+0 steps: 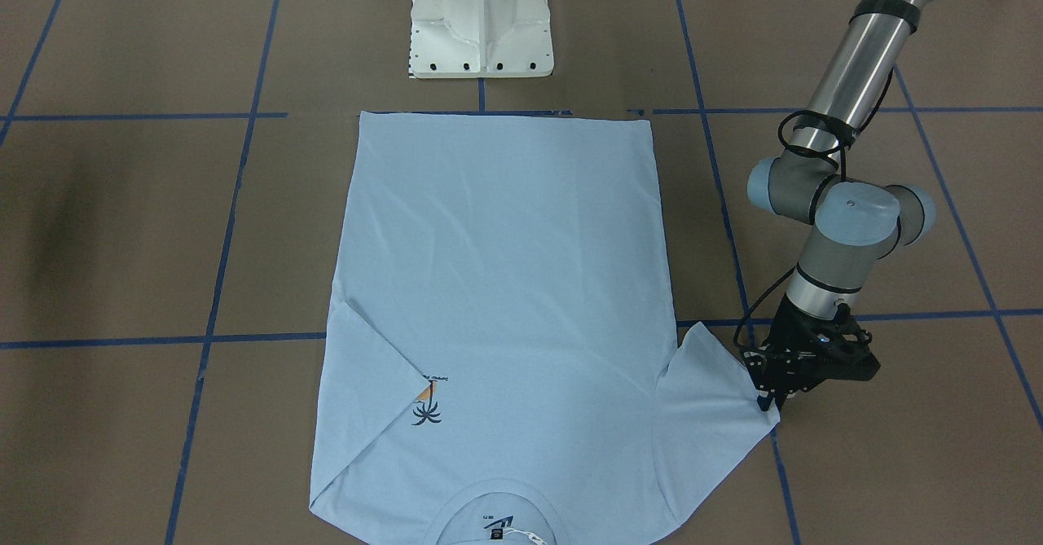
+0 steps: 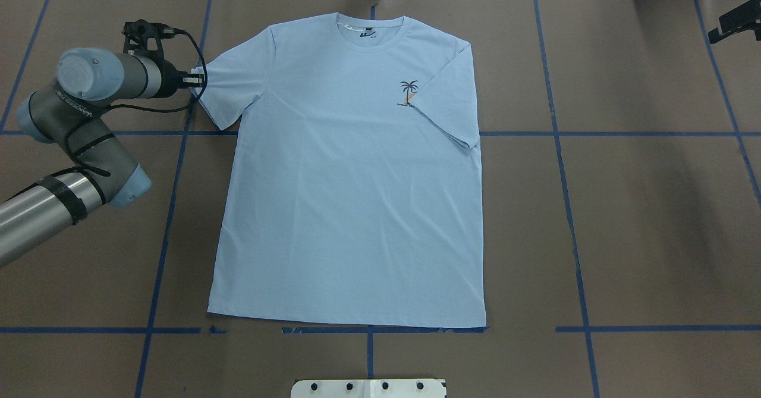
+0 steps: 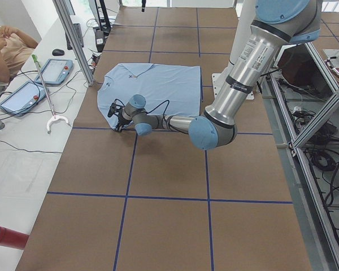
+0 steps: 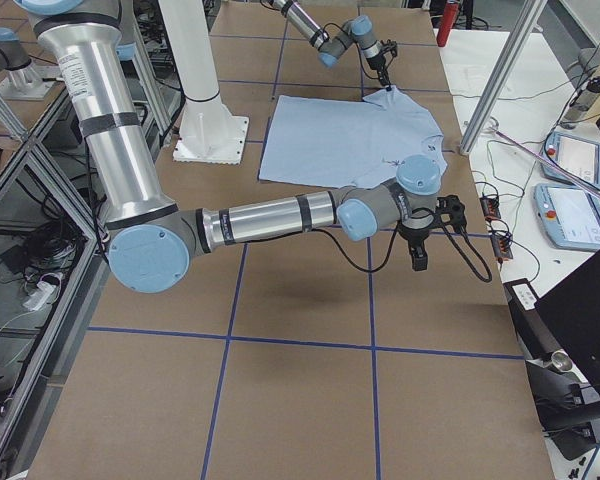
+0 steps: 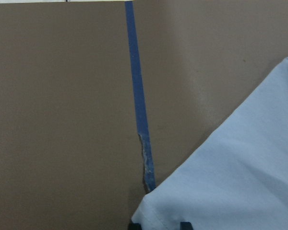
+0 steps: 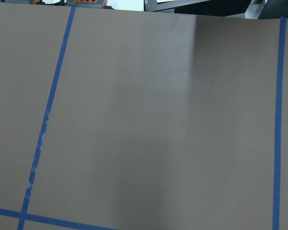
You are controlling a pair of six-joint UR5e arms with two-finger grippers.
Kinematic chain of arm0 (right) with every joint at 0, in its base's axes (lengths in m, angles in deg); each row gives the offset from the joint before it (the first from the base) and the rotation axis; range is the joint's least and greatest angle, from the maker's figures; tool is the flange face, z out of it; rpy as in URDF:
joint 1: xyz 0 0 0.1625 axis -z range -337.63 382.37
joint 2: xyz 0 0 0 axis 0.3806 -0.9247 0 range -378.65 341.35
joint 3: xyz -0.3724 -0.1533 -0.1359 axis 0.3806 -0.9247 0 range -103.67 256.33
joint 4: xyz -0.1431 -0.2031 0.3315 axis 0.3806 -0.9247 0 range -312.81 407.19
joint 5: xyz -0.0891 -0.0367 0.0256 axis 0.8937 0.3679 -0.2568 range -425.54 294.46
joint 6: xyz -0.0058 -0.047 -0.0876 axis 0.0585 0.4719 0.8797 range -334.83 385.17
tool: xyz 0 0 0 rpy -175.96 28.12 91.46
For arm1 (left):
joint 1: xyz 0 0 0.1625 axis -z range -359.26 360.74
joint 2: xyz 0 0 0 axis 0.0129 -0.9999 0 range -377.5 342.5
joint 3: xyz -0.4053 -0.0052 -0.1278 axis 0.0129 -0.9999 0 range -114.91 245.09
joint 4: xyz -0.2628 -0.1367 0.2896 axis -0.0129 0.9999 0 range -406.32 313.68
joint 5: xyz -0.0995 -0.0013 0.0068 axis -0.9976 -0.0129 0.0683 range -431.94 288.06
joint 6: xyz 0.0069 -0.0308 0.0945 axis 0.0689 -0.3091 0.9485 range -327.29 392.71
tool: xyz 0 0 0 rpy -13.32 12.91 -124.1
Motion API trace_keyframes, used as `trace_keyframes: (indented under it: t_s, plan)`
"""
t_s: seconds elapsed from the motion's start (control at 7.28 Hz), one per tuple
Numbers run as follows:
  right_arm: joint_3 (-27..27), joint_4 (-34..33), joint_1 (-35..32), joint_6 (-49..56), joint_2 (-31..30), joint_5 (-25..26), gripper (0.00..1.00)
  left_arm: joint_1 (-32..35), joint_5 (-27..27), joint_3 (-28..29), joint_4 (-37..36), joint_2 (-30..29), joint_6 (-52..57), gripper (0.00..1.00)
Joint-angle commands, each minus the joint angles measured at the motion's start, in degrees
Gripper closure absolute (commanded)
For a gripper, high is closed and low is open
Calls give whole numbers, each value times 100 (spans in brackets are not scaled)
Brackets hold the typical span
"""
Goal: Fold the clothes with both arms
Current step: 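Bring the left gripper in toward the shirt's other sleeve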
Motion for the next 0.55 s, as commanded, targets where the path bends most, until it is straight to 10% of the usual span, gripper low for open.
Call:
trace_keyframes:
  t_s: [0.0,0.41]
  plan:
    - [9,7,0,-19,-8,0,0,4,8,-218,-6,-30,-26,100]
    - [9,-2,0,-28,-17,0,0,-231,8,-999,-1089,-291,-700,100]
